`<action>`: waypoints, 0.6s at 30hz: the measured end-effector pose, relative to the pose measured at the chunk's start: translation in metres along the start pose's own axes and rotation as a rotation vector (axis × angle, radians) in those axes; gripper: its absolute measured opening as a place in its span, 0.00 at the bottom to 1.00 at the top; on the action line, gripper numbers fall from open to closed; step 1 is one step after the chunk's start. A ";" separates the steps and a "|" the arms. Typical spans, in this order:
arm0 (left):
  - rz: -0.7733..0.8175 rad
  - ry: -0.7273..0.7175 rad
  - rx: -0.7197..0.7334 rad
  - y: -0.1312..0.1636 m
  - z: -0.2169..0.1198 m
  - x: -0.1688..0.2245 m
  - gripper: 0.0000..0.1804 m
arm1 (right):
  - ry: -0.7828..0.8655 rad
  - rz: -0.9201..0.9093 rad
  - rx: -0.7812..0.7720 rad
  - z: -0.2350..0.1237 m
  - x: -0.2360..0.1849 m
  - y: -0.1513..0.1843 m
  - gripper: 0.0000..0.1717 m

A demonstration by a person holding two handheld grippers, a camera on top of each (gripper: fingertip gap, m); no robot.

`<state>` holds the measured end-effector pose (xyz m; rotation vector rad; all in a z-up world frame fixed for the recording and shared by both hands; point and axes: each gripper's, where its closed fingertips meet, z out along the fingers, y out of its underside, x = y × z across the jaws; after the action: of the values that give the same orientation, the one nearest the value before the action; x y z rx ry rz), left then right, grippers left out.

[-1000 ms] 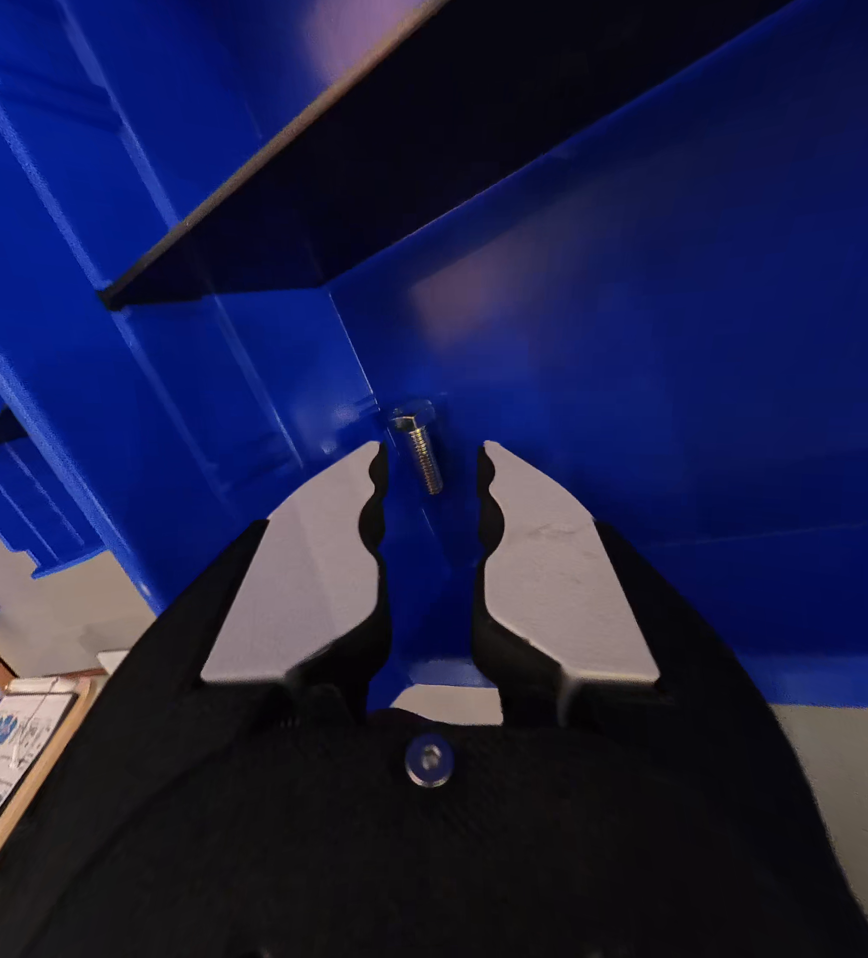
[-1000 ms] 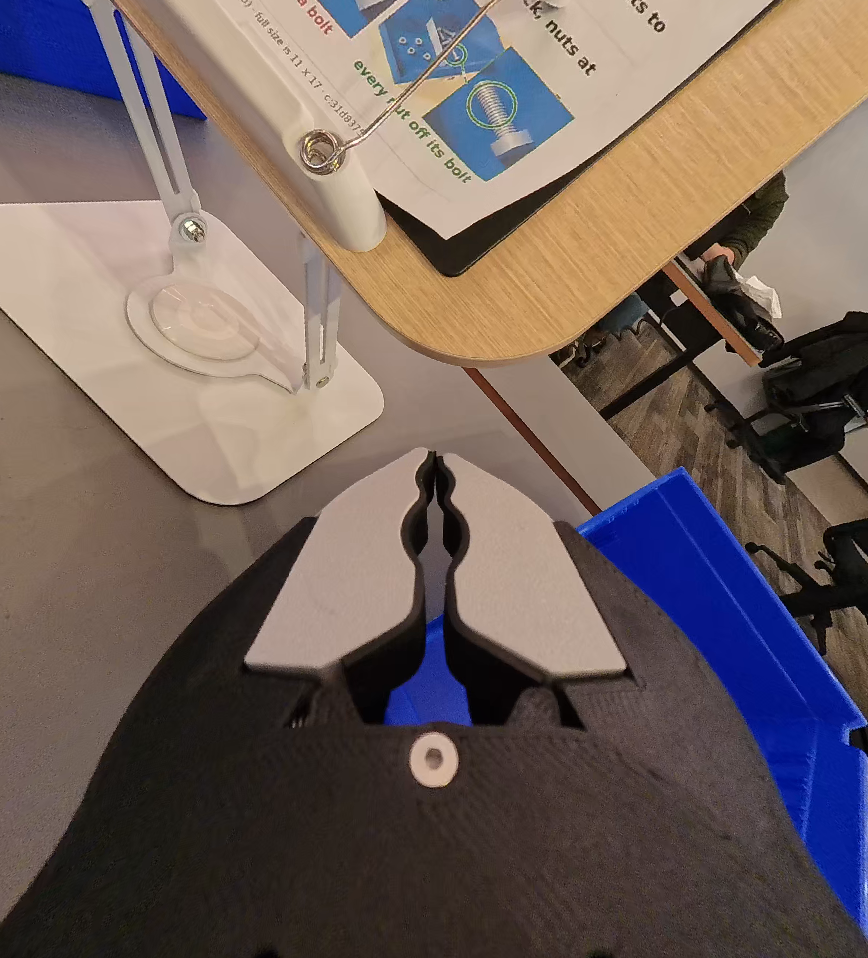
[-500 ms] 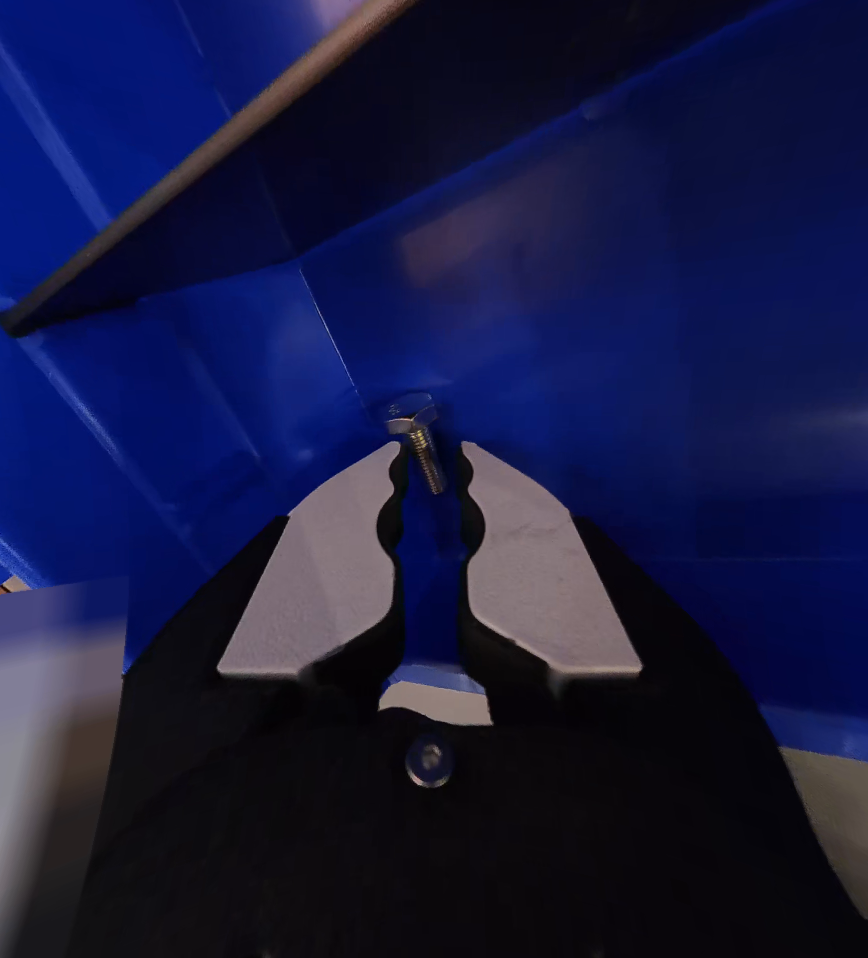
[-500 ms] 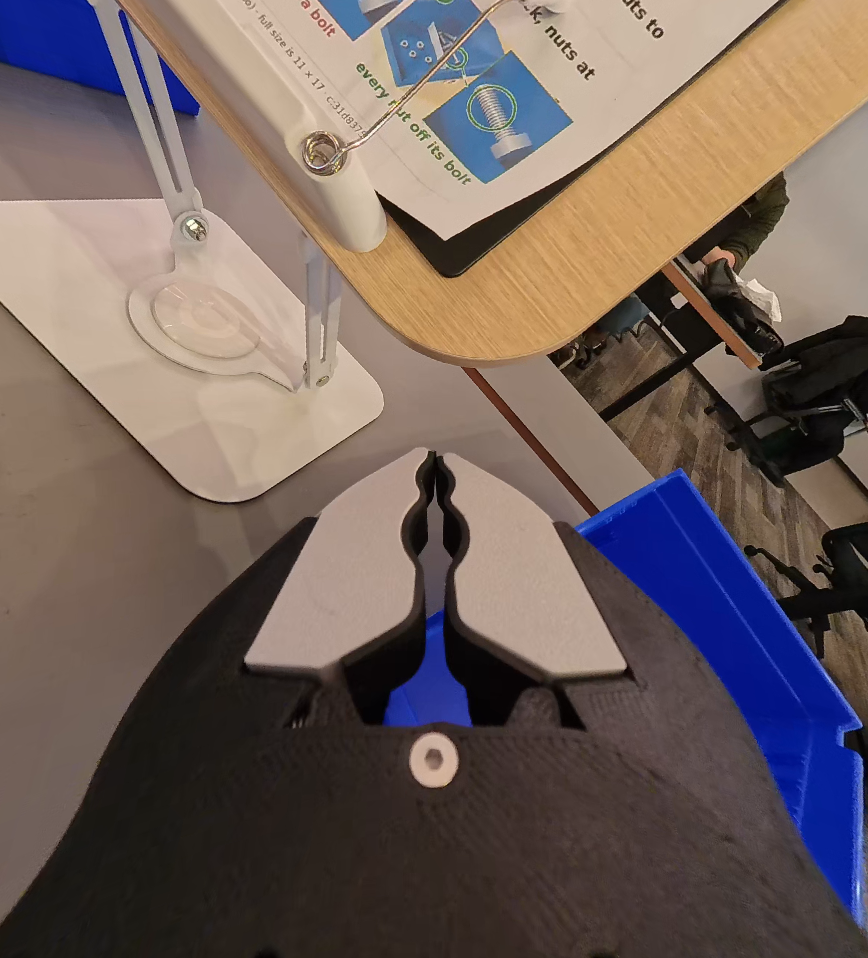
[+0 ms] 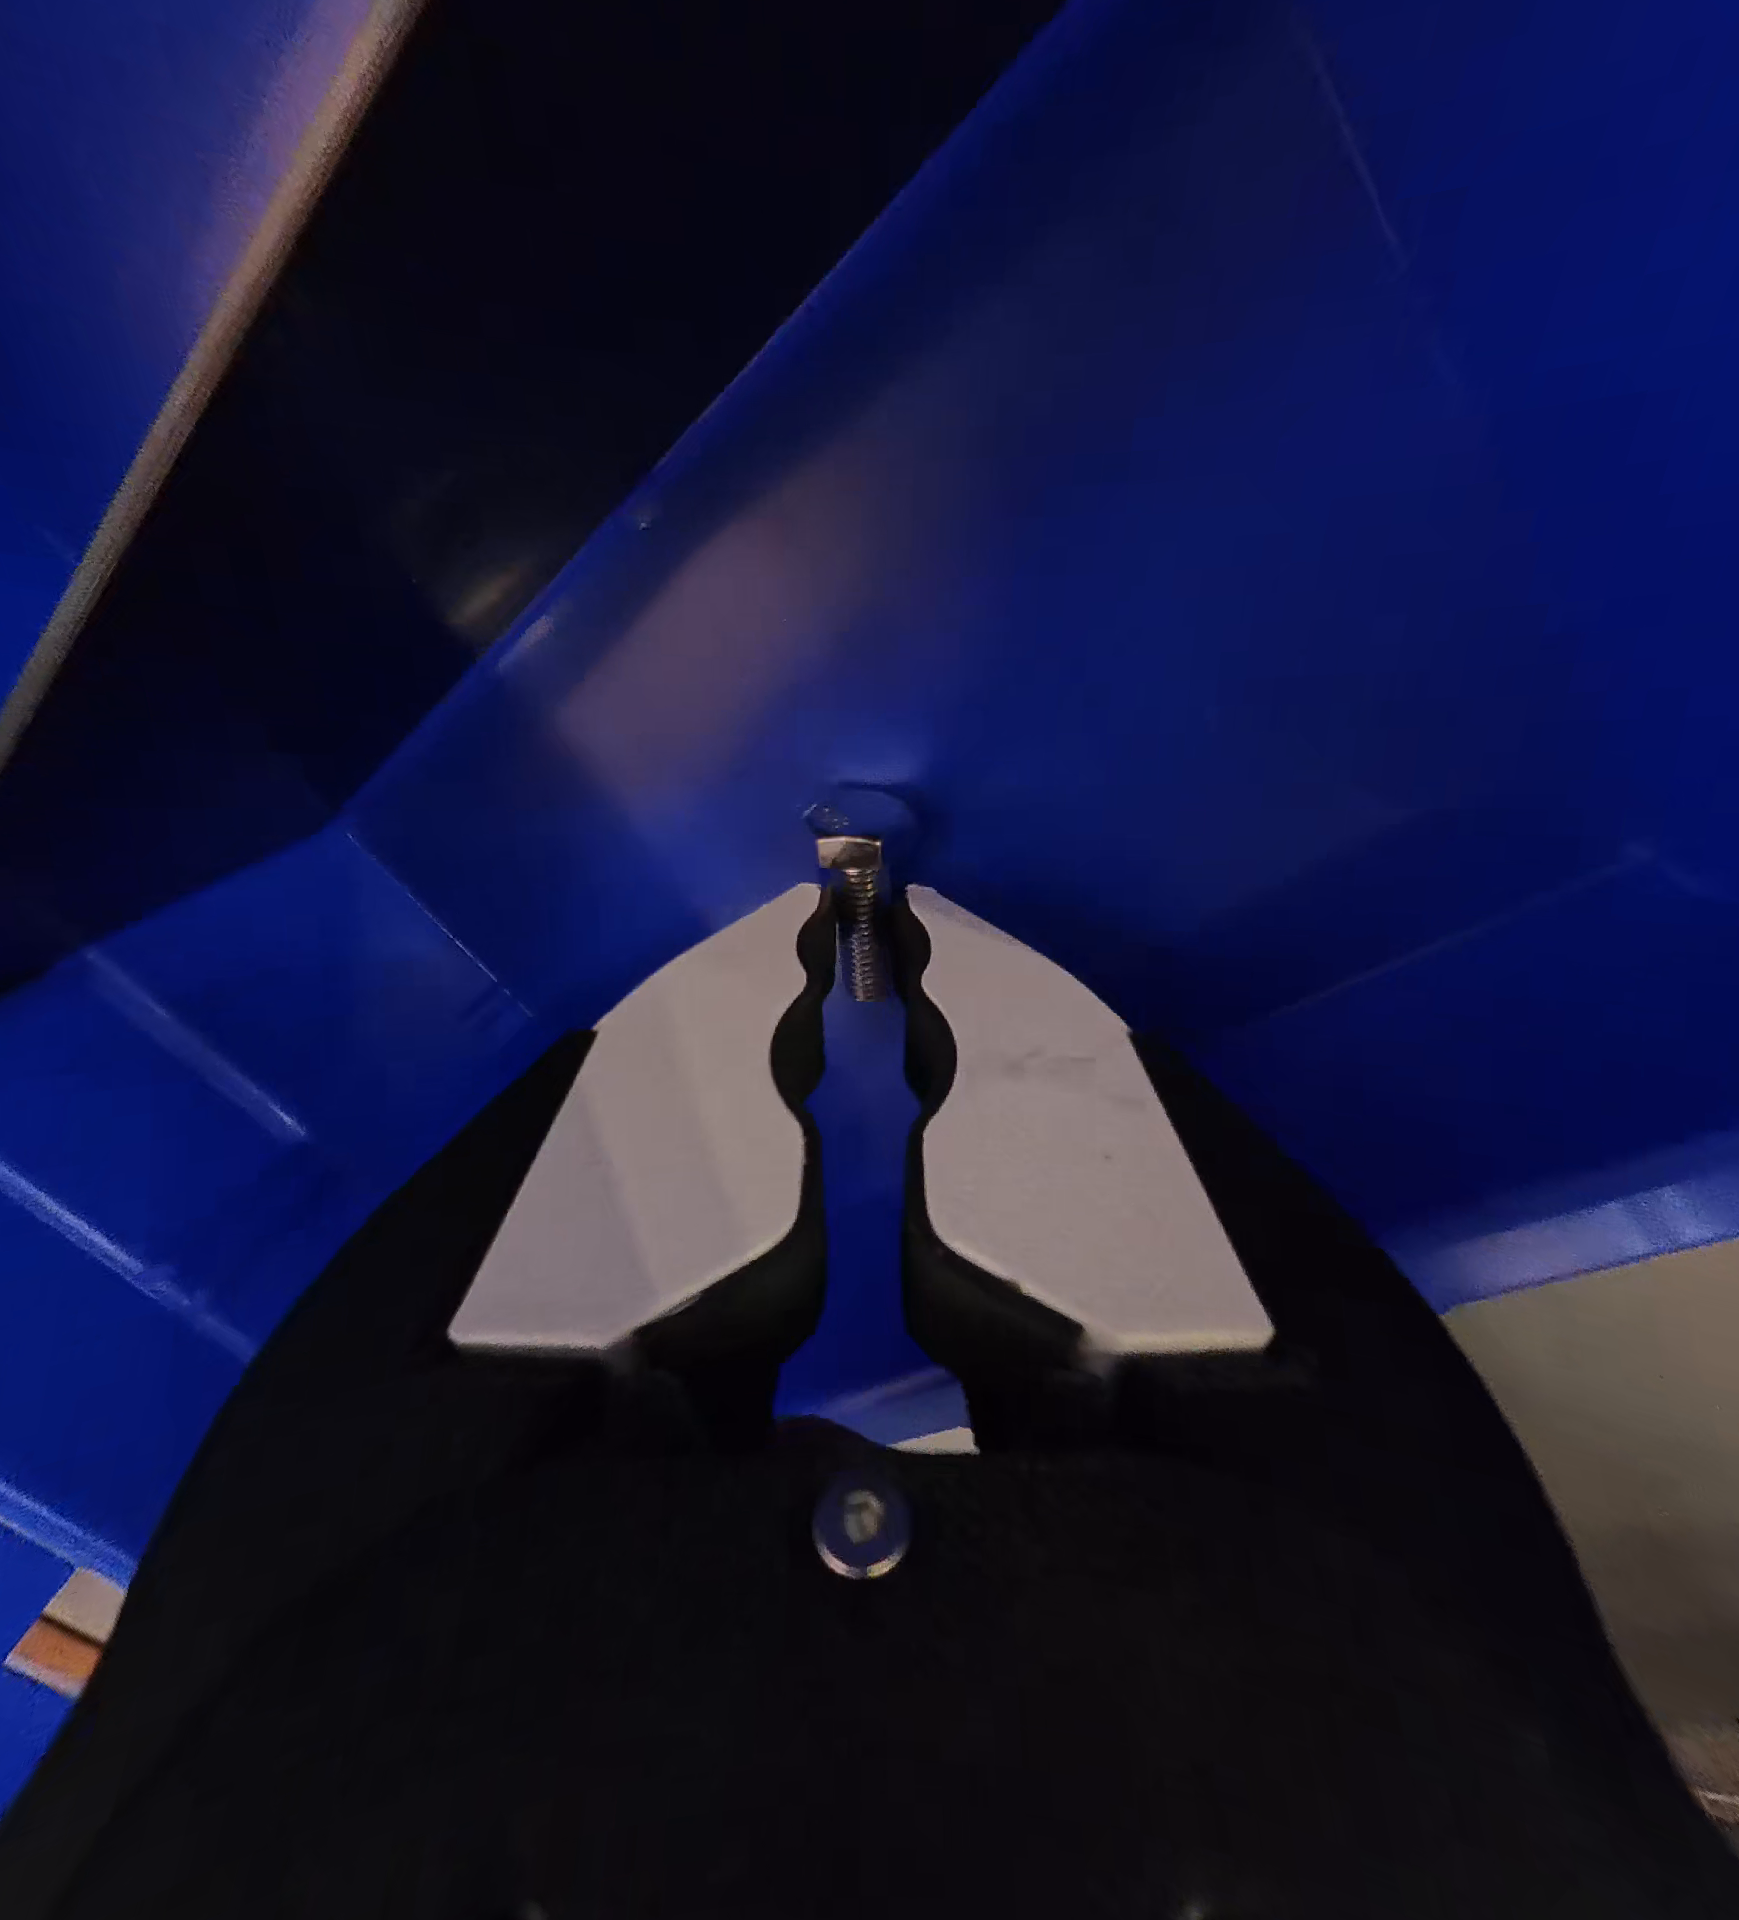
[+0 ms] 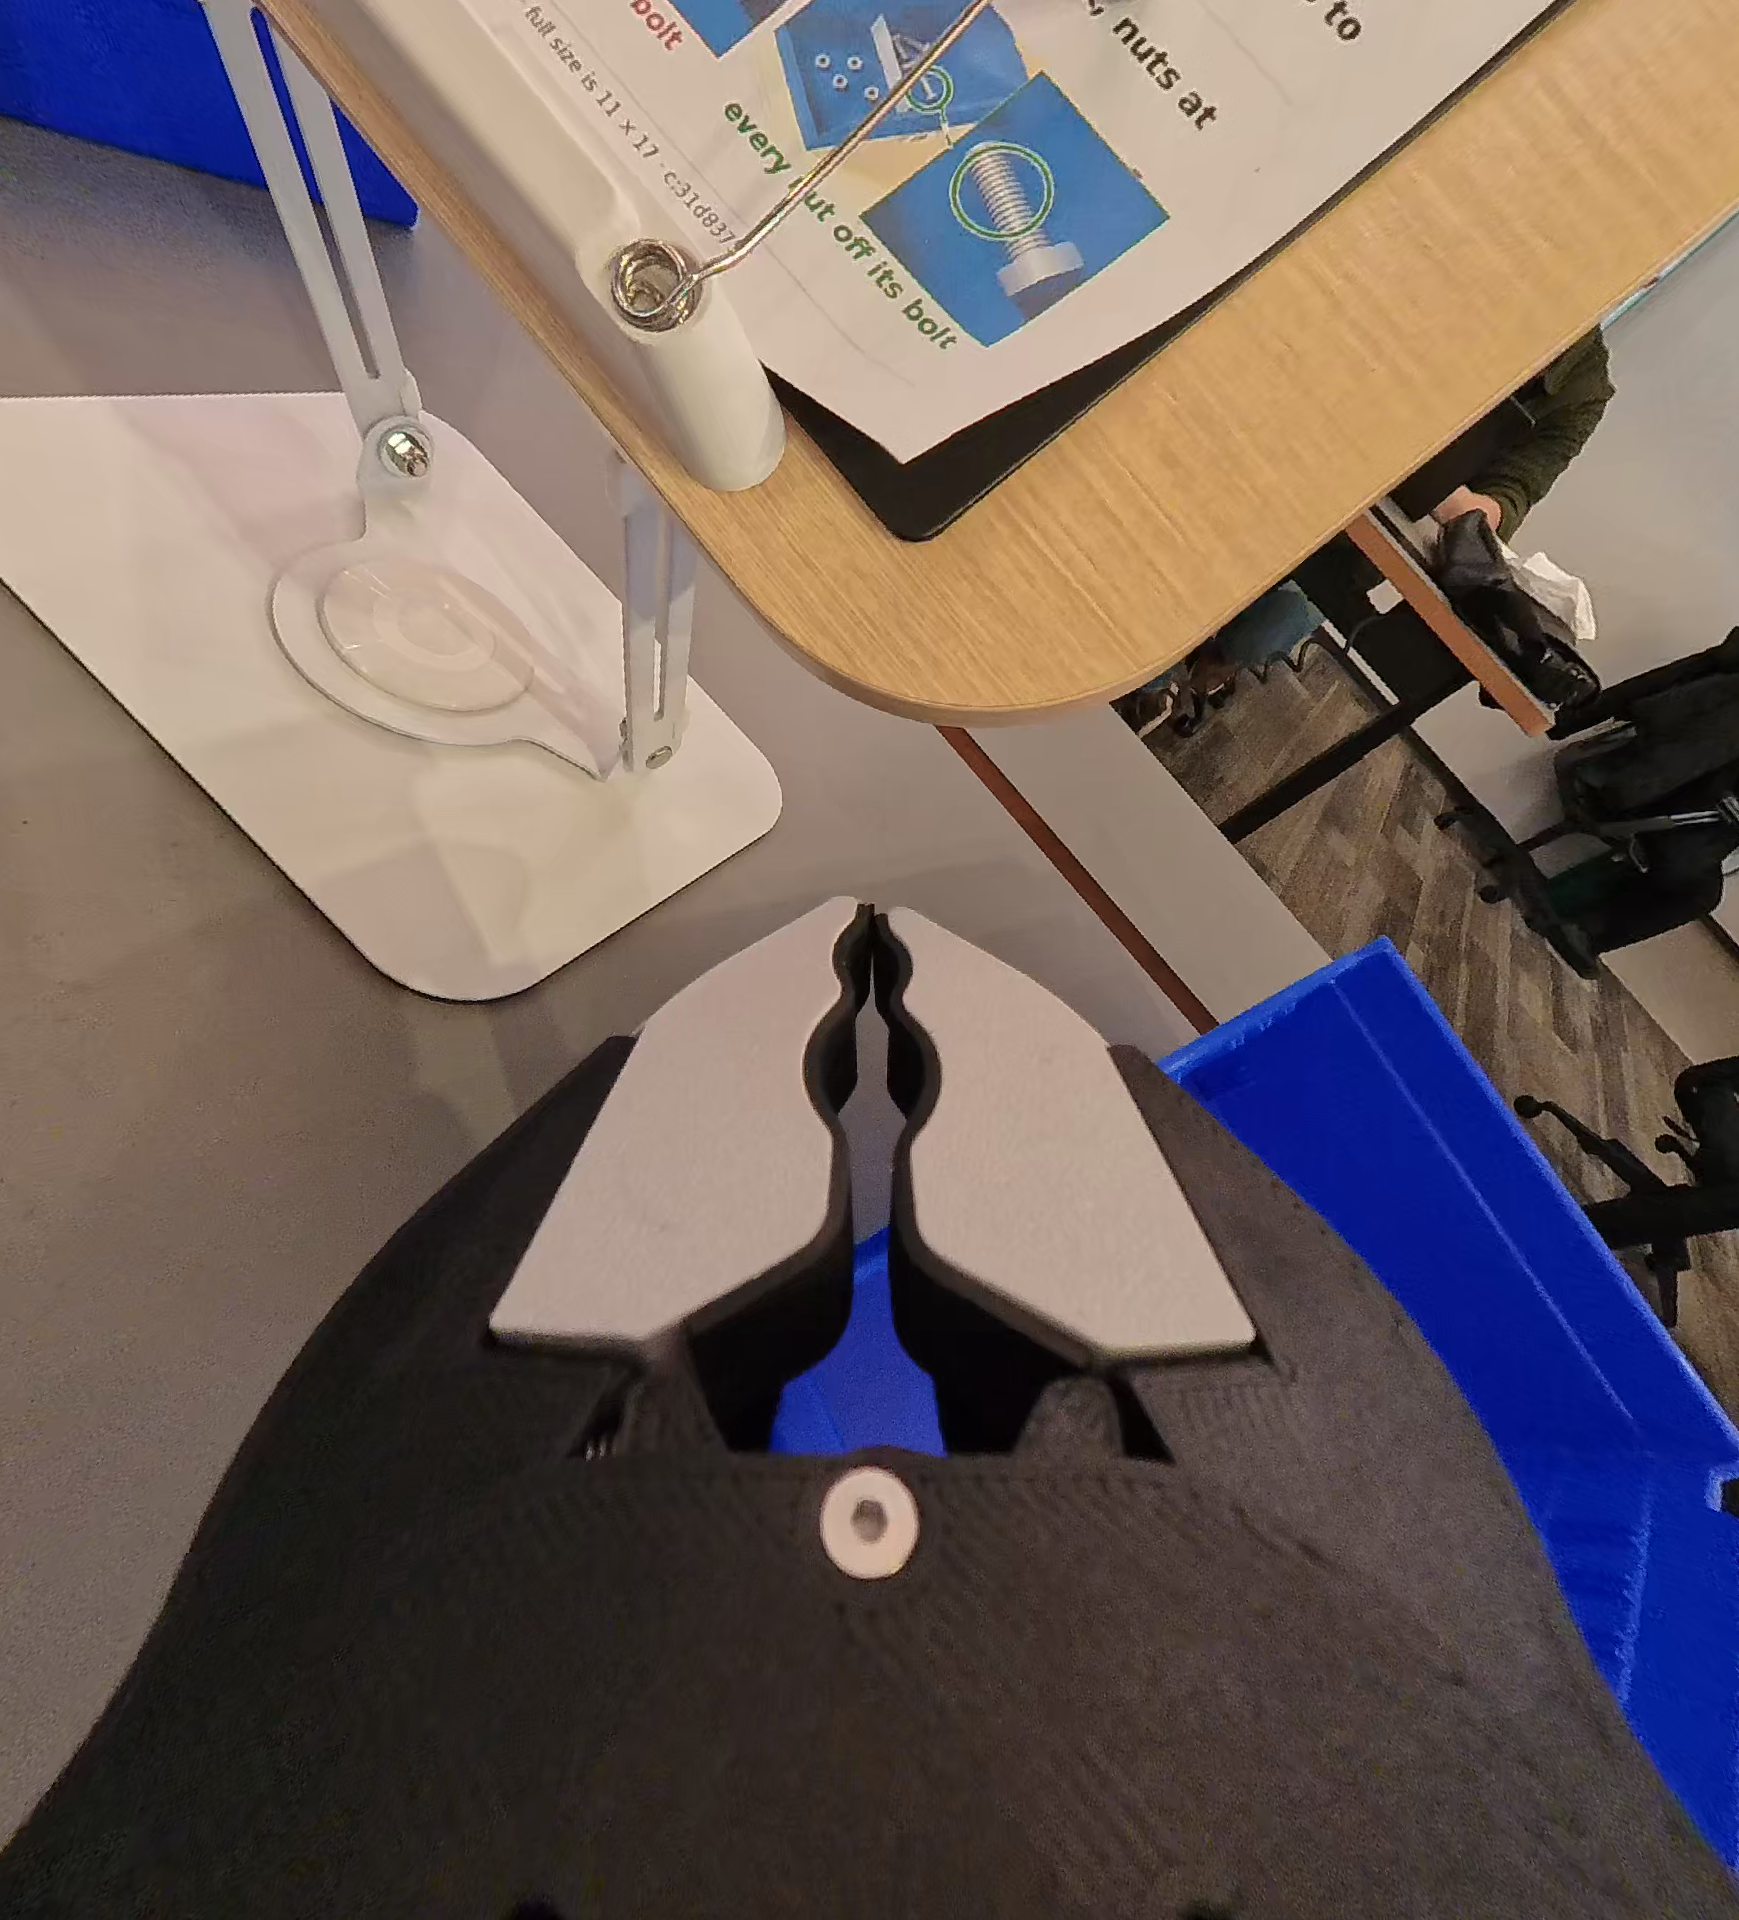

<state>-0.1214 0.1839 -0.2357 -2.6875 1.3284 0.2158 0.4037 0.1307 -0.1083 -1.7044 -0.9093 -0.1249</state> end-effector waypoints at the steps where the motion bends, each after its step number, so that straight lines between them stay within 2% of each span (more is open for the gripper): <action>1: 0.001 0.005 -0.010 0.000 0.000 -0.001 0.06 | -0.001 -0.001 -0.002 0.000 0.000 0.000 0.00; 2: 0.005 0.002 -0.021 0.000 0.000 -0.002 0.08 | -0.001 -0.001 -0.002 0.000 0.000 0.000 0.00; 4: 0.020 0.025 -0.031 0.000 0.000 0.000 0.06 | 0.002 -0.002 0.000 -0.001 0.000 0.000 0.00; 6: 0.012 0.017 -0.044 0.000 -0.001 -0.002 0.09 | 0.003 0.002 0.002 -0.001 0.001 0.000 0.00; 8: 0.013 0.113 -0.023 -0.004 -0.002 0.009 0.12 | 0.001 0.005 0.003 -0.001 0.002 0.000 0.00; 10: 0.028 0.133 -0.017 -0.005 -0.002 0.013 0.06 | 0.000 0.005 0.004 -0.002 0.002 0.000 0.00; 15: 0.033 0.129 0.007 -0.005 -0.003 0.014 0.05 | 0.005 0.007 0.009 -0.003 0.003 0.000 0.00; 18: 0.013 0.070 0.085 -0.007 -0.020 0.007 0.05 | 0.005 0.009 0.012 -0.004 0.004 0.000 0.00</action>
<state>-0.1104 0.1791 -0.2170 -2.6392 1.3427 0.0659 0.4081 0.1290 -0.1046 -1.6959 -0.8962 -0.1172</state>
